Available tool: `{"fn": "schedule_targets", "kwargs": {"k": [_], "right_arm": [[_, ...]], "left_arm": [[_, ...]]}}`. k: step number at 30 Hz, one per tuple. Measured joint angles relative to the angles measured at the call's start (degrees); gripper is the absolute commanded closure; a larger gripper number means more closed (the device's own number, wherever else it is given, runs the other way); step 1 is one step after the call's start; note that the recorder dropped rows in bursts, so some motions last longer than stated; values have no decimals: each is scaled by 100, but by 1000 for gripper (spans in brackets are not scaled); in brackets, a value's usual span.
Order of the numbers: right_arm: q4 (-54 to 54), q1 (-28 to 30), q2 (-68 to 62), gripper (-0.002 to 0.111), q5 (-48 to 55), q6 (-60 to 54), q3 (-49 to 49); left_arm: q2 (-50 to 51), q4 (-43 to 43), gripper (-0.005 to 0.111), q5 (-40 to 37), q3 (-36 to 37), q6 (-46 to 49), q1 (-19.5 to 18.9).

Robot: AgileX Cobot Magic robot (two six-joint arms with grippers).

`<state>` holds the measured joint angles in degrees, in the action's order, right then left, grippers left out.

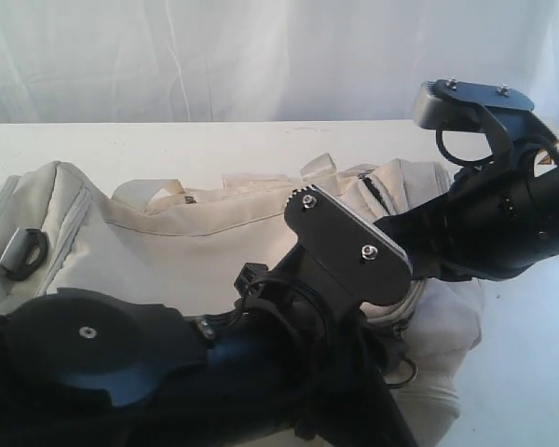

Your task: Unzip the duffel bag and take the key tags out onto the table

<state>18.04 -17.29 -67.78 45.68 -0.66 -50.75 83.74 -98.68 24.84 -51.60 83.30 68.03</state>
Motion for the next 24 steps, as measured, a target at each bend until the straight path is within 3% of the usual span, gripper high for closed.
{"fn": "schedule_targets", "kwargs": {"k": [18, 24], "right_arm": [[-348, 0, -57, 108, -54, 97, 0], [-366, 0, -57, 108, -91, 105, 0]], "left_arm": [[-1110, 0, 107, -280, 1254, -649, -11], [-2011, 0, 107, -408, 2142, -1236, -11]]}}
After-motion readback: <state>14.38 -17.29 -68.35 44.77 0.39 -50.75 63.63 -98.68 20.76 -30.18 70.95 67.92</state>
